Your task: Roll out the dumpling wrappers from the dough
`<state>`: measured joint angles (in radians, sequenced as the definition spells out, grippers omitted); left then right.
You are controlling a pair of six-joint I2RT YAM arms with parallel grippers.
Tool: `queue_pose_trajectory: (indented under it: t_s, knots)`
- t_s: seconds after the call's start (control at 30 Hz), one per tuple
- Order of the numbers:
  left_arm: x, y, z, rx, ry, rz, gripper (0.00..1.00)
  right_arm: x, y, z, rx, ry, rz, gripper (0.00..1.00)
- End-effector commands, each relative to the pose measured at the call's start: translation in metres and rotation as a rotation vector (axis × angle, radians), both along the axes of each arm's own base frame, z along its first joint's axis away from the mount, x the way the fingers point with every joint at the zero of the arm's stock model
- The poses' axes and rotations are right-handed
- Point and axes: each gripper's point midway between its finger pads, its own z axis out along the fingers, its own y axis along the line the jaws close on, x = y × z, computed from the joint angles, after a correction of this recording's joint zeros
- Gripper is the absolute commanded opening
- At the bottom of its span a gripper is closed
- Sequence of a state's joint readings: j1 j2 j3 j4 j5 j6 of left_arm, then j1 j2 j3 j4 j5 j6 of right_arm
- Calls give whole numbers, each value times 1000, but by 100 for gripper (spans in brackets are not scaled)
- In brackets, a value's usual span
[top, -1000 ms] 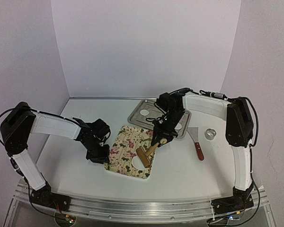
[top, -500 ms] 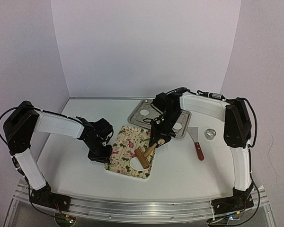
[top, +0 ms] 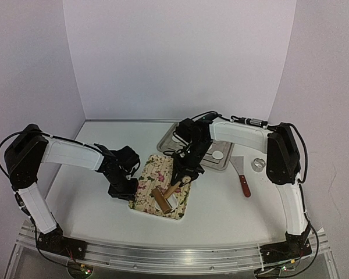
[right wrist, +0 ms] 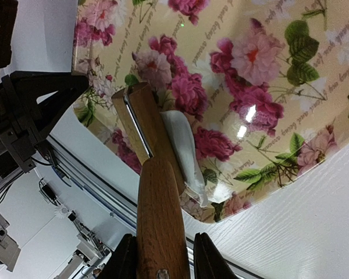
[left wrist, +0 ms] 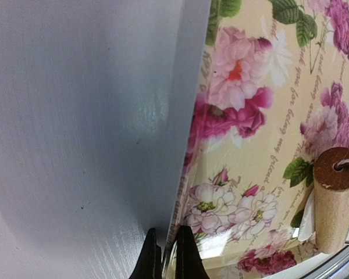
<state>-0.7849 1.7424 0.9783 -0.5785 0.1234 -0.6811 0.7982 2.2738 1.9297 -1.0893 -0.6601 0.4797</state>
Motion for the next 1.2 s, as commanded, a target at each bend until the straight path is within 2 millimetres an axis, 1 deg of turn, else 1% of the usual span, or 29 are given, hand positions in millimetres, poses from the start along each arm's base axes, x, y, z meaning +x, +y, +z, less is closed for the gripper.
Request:
queue_pose_trajectory:
  t_s: [0.0, 0.13, 0.23, 0.37, 0.5, 0.6, 0.67, 0.77, 0.9, 1.0, 1.07, 1.17]
  knots:
    - [-8, -21, -17, -40, 36, 4, 0, -13, -107, -141, -657, -80, 116, 0]
    - [-9, -15, -18, -18, 36, 17, 0, -11, -108, -138, -670, -95, 116, 0]
    - [-13, 1, -23, 44, 42, 42, 0, -5, -118, -126, -704, -128, 116, 0]
    - [-24, 22, -31, 101, 64, 72, 0, 5, -140, -108, -728, -140, 72, 0]
    - [-32, 36, -34, 125, 78, 109, 0, 12, -171, -96, -756, -129, 25, 0]
    - [-33, 40, -33, 127, 78, 124, 0, 13, -192, -92, -781, -119, 3, 0]
    - [-32, 39, -32, 126, 75, 123, 0, 12, -201, -91, -789, -106, -8, 0]
    - [-29, 38, -32, 133, 74, 122, 0, 14, -208, -90, -809, -114, -8, 0]
    - [-26, 35, -31, 136, 69, 112, 0, 13, -208, -91, -809, -111, -6, 0]
    - [-22, 29, -28, 110, 54, 92, 0, 12, -204, -94, -790, -101, -4, 0]
    - [-20, 24, -25, 92, 46, 81, 0, 7, -192, -98, -758, -81, 4, 0]
    - [-16, 15, -22, 59, 40, 69, 0, 1, -166, -104, -725, -82, 39, 0]
